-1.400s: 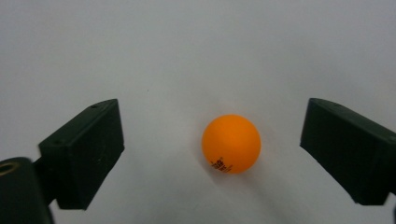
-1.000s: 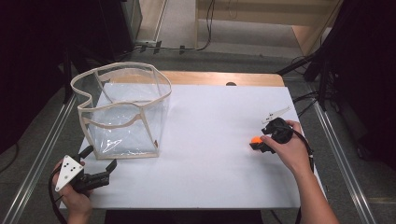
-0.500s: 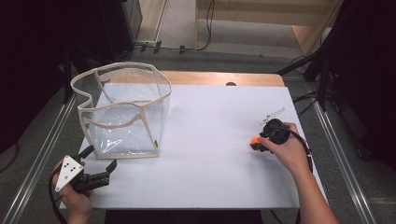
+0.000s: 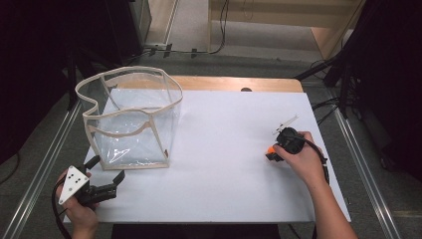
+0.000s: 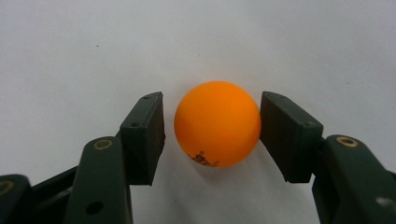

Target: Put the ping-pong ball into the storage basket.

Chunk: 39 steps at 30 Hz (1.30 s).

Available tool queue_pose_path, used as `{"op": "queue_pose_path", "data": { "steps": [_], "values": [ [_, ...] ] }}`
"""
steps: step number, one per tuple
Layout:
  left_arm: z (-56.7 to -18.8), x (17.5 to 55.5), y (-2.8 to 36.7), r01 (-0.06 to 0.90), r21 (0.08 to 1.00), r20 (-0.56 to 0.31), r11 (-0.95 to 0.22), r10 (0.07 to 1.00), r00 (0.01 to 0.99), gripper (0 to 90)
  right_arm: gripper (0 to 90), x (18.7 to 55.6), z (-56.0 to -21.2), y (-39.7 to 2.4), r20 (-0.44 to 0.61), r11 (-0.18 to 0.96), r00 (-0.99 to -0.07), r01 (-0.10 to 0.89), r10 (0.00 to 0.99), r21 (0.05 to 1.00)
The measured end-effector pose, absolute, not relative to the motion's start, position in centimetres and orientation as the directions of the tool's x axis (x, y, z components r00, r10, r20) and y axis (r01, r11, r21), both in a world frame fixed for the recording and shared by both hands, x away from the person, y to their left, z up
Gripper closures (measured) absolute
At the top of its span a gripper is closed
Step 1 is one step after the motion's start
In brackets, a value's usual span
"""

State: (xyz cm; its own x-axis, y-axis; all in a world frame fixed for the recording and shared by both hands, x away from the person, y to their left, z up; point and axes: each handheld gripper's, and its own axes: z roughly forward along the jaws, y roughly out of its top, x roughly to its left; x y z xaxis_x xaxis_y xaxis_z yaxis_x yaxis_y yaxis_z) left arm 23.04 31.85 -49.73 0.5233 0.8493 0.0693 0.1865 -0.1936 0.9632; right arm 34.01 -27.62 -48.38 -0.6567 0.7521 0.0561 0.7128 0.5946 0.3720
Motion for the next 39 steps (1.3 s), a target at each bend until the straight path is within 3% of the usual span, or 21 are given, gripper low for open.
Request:
{"op": "queue_pose_path", "data": {
  "steps": [6, 39],
  "values": [
    [-49.7, 23.0, 31.8, 0.187, 0.962, 0.071, -0.197, 0.848, 0.525, 4.9, 47.8, 34.2, -48.6, -27.6, 0.054, 0.596, -0.656, 0.714, 0.753, 0.367],
    [-49.7, 23.1, 31.8, 0.191, 0.962, 0.064, -0.194, 0.843, 0.534, 4.9, 48.1, 34.5, -46.3, -26.2, 0.064, 0.629, -0.701, 0.673, 0.710, 0.388]
  ]
}}
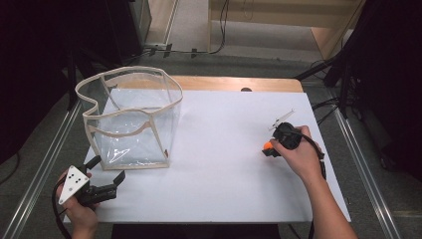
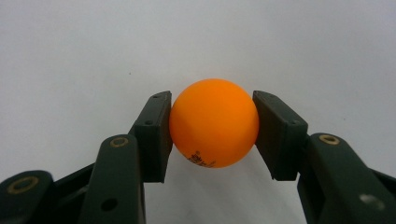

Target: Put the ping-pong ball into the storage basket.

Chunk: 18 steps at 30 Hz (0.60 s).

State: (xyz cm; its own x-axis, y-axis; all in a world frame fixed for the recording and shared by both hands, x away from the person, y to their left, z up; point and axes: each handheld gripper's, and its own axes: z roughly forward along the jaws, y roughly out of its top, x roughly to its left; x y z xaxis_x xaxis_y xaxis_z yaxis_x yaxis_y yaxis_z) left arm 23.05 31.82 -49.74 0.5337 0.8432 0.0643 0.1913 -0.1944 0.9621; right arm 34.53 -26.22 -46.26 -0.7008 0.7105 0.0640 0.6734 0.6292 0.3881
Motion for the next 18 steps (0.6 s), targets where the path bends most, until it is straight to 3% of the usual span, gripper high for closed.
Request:
{"op": "queue_pose_path", "data": {
  "steps": [18],
  "values": [
    [-49.8, 23.1, 31.8, 0.193, 0.960, 0.070, -0.203, 0.840, 0.539, 4.9, 48.1, 34.8, -45.3, -24.7, 0.075, 0.657, -0.738, 0.639, 0.671, 0.401]
  ]
}}
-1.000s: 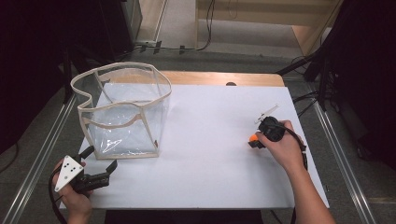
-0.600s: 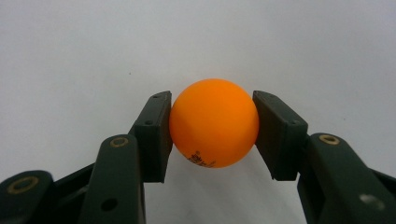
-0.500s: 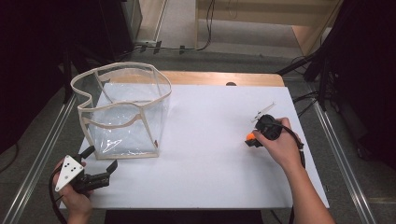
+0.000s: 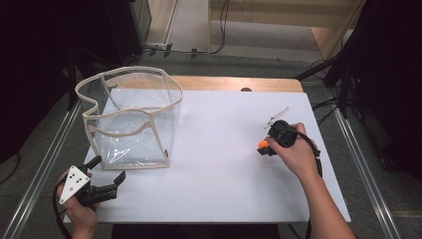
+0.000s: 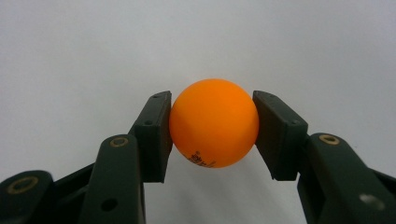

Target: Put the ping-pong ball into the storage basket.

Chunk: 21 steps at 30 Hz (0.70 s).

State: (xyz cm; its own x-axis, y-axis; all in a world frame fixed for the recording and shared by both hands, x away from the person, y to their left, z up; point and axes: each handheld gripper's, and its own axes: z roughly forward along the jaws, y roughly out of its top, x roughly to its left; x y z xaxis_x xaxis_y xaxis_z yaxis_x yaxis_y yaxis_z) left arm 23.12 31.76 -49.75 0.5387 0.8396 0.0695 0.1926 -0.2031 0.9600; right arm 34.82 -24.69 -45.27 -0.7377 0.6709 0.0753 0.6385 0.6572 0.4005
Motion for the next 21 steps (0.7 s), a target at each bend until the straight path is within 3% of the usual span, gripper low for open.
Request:
{"op": "queue_pose_path", "data": {
  "steps": [21],
  "values": [
    [-49.8, 23.1, 31.7, 0.195, 0.958, 0.075, -0.211, 0.838, 0.541, 5.0, 48.1, 35.2, -44.7, -22.5, 0.079, 0.691, -0.773, 0.603, 0.629, 0.398]
  ]
}}
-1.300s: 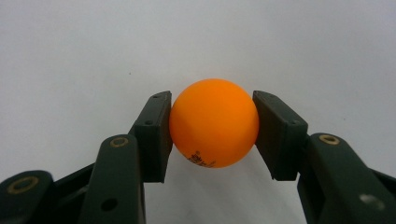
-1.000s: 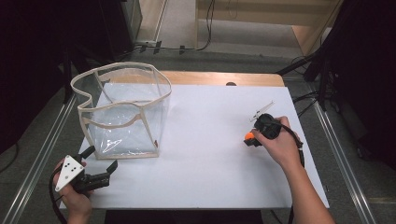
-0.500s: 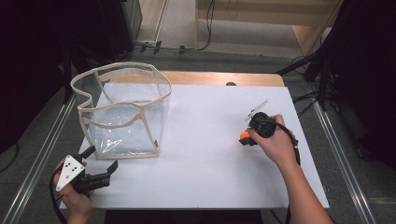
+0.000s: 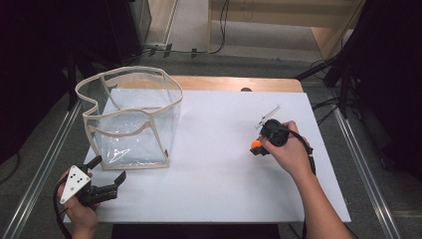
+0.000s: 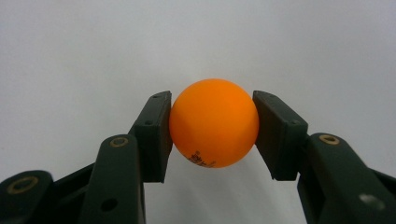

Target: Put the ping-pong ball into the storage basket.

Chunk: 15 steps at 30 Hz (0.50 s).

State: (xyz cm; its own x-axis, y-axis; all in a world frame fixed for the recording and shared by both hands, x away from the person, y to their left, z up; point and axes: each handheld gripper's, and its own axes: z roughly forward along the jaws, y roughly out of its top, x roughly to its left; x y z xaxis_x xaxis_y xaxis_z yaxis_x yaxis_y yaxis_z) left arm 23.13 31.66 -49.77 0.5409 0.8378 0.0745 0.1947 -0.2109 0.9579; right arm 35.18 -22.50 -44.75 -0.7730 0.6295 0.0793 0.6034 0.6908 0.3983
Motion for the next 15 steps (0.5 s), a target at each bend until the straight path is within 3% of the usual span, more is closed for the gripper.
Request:
{"op": "queue_pose_path", "data": {
  "steps": [15],
  "values": [
    [-49.8, 23.2, 31.7, 0.196, 0.958, 0.072, -0.210, 0.836, 0.545, 5.0, 48.1, 35.7, -44.3, -20.4, 0.087, 0.714, -0.799, 0.576, 0.595, 0.398]
  ]
}}
